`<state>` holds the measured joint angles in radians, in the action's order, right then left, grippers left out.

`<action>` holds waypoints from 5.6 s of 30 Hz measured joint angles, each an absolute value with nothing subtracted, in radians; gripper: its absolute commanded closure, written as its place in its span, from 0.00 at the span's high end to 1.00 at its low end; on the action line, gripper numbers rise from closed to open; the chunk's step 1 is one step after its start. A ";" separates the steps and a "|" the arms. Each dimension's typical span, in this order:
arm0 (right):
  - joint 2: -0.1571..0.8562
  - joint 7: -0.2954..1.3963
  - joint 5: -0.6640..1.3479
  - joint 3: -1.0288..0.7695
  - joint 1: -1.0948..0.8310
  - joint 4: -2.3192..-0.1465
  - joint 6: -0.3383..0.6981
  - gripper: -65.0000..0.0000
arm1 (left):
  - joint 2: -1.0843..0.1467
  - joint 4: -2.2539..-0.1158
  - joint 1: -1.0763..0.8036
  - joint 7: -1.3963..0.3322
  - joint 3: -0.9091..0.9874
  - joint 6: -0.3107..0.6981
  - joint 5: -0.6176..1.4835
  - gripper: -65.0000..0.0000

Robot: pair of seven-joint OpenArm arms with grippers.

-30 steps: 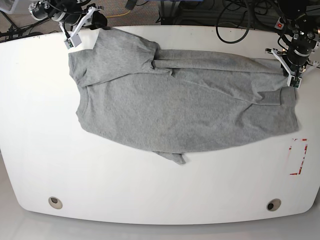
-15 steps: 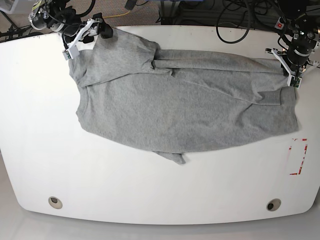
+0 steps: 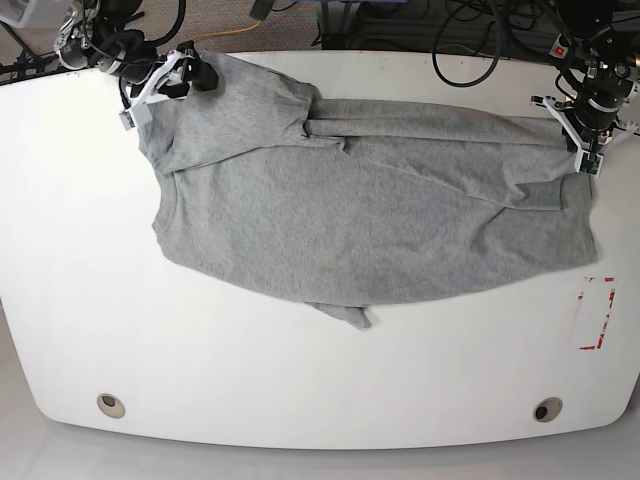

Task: Fold the T-shirt properly
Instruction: 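Pull the held shirt corner outward with the right gripper to smooth it, then drag the shirt corner with the right gripper toward the hem, then back, then hold the shirt edge with both grippers and pull it taut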

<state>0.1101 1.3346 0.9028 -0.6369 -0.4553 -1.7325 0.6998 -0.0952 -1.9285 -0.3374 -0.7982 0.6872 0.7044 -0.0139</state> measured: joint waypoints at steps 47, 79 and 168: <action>0.099 1.385 1.044 -0.636 -0.398 -1.963 0.696 0.00 | -0.096 -1.929 -0.332 -0.799 0.686 0.705 -0.015 0.00; 0.131 1.306 0.696 -0.634 0.189 -1.465 0.697 0.31 | -0.094 -1.855 -0.335 -0.798 0.696 0.704 -0.014 0.00; 0.196 1.110 0.477 -0.735 -0.434 -1.726 0.701 0.16 | -0.245 -1.831 -0.488 -0.929 0.830 0.705 0.366 0.56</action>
<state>0.1963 1.1099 0.4774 -0.7349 -0.4335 -1.7260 0.7013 -0.2451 -1.8305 -0.4877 -0.9287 0.8303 0.7052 0.3660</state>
